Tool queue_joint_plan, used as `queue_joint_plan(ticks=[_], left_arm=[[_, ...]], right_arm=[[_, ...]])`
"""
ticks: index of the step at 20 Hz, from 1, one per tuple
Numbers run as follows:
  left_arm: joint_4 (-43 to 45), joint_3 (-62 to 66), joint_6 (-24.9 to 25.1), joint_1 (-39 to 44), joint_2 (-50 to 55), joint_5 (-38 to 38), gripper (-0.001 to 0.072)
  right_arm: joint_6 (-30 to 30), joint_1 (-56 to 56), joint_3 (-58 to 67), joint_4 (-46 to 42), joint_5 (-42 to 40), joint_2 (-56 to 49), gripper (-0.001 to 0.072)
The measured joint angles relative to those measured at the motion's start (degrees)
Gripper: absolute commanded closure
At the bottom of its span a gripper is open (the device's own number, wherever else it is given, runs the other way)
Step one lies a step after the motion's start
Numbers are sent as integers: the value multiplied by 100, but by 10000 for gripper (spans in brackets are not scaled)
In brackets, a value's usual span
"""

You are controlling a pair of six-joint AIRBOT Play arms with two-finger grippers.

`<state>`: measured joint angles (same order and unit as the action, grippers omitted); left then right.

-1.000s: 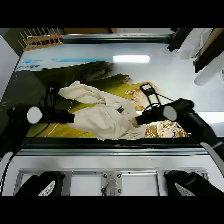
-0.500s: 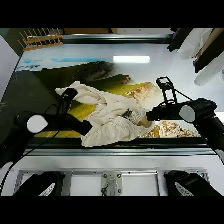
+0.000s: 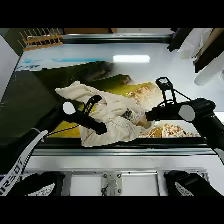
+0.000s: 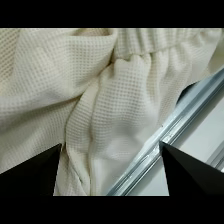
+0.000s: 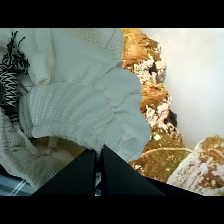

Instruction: Fold the clothes and pants, and hang the long-sleeved shirts on hangers.

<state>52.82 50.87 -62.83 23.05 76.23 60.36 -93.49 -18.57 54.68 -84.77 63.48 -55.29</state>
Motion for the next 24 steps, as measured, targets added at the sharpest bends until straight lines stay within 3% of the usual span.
queue_joint_plan(ticks=[4,5,6,7,11,14,19,24], left_arm=[[-105,55,103,48,323,-26,44],[-131,39,116,94,358,55,117],[-133,26,122,142,382,131,438],[-151,20,125,199,393,225,665],[-157,146,140,291,107,509,688],[-140,942,76,-31,-621,658,688],[-149,3488,-275,-531,-1818,365,688],[-184,5652,-468,190,-2304,-382,687]], right_arm=[[0,0,0,72,0,-35,694],[-2,0,0,79,0,-42,694],[-2,0,0,87,-2,-46,694],[-2,0,0,92,-2,-50,694],[0,15,83,-20,22,-57,695],[57,146,710,-214,175,-57,695],[313,341,3182,-337,413,-57,695],[396,374,5665,-50,120,42,695]])
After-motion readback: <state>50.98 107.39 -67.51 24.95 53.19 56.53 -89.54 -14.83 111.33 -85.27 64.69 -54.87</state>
